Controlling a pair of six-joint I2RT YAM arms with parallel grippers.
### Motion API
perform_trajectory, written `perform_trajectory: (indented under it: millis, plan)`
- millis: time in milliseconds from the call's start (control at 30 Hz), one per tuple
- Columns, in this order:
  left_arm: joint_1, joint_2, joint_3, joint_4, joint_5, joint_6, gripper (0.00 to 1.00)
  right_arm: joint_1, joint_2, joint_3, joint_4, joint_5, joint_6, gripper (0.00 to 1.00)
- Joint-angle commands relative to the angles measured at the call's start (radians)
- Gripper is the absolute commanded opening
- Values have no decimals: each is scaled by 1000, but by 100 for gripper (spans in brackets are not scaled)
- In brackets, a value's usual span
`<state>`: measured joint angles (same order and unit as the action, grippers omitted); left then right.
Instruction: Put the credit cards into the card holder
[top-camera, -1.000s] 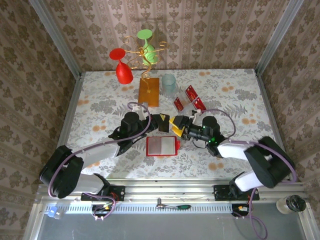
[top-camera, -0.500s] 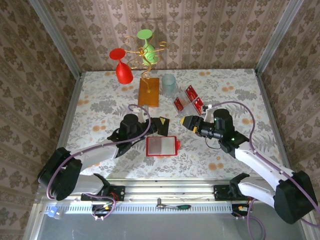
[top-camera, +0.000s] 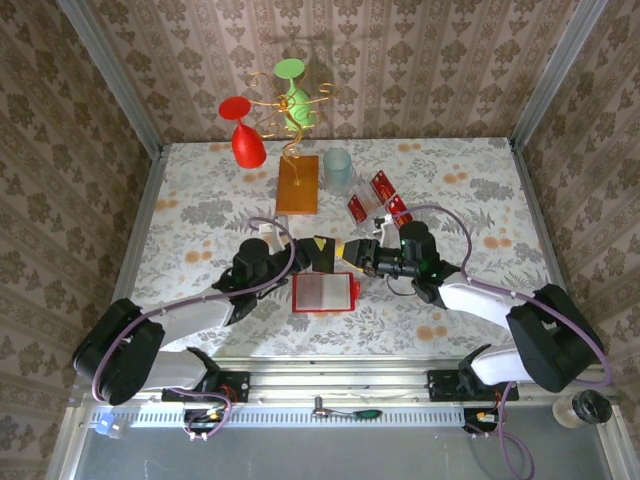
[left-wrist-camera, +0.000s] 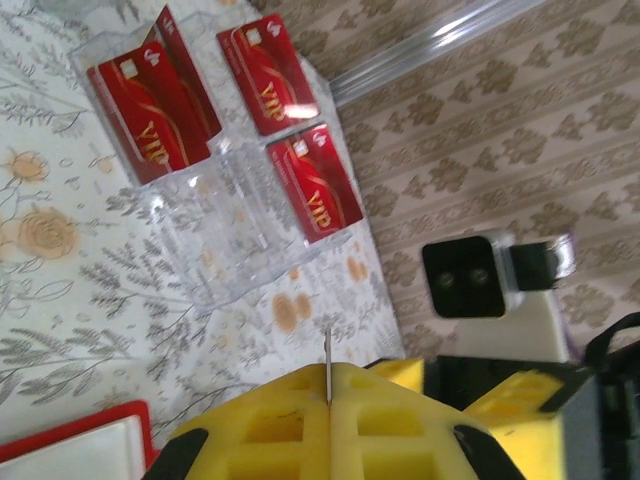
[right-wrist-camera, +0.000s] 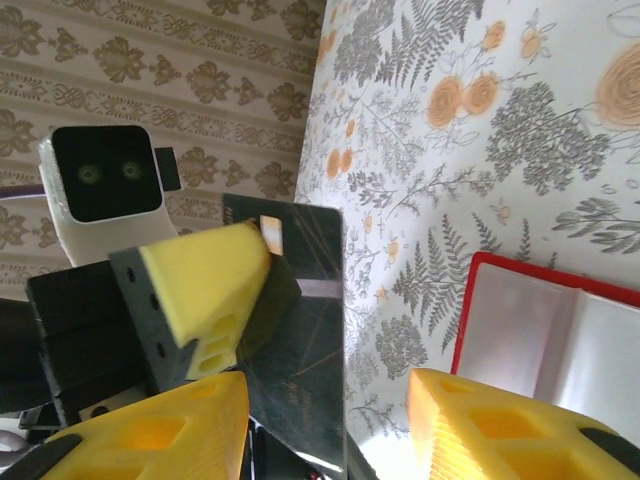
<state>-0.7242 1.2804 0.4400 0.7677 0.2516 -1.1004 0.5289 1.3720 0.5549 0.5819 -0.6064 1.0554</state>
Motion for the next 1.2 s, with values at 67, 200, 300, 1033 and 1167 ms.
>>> perform_trajectory:
  millis: [67, 200, 300, 1033, 1167]
  plan:
    - [0, -26, -17, 130, -31, -82, 0, 23, 77, 45, 187, -33, 74, 41]
    - [-2, -30, -21, 130, -34, -88, 0, 35, 105, 51, 241, -38, 98, 36]
    - [-3, -30, -27, 134, -35, -91, 0, 40, 113, 51, 270, -43, 109, 30]
    - [64, -194, -3, -343, -35, 117, 100, 16, -36, 0, -151, 65, -85, 0]
    - [39, -261, 76, -744, -144, 298, 100, 18, -98, -47, -235, 143, -138, 0]
